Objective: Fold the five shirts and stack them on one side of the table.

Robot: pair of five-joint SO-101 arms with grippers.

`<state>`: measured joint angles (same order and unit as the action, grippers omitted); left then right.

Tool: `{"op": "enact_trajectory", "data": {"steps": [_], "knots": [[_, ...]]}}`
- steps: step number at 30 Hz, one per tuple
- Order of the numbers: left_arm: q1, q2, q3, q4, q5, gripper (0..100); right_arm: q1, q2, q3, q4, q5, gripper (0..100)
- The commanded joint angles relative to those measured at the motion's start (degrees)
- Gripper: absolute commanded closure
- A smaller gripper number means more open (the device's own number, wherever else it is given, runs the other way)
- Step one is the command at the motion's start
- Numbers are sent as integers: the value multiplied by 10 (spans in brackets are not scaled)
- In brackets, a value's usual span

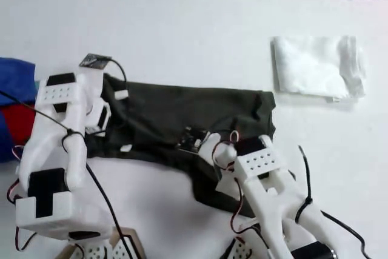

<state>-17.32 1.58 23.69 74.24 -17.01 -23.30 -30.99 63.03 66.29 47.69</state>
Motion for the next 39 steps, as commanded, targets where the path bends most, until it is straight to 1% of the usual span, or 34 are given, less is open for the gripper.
{"op": "enact_trajectory", "data": {"steps": [1,6,11,16,19,24,27,30,39], "knots": [[-2,-26,-5,-4,-2,839,1,-14,3,-18,2,851],[-2,-26,-3,-13,-2,839,2,3,4,-18,2,820],[-2,-26,0,-12,-2,839,7,108,-7,-59,2,818],[-4,-26,0,-9,-2,839,12,162,-38,-63,1,818],[-4,-26,0,-8,-2,839,11,153,-40,-62,1,833],[-4,-26,0,-11,-2,839,12,107,-40,-48,1,984],[-4,-26,0,-12,-2,839,12,66,-40,-29,1,964],[-3,-26,-1,-12,-2,839,12,26,-40,-13,1,980],[-3,-26,-5,-12,-2,839,11,-67,-40,46,4,981]]}}
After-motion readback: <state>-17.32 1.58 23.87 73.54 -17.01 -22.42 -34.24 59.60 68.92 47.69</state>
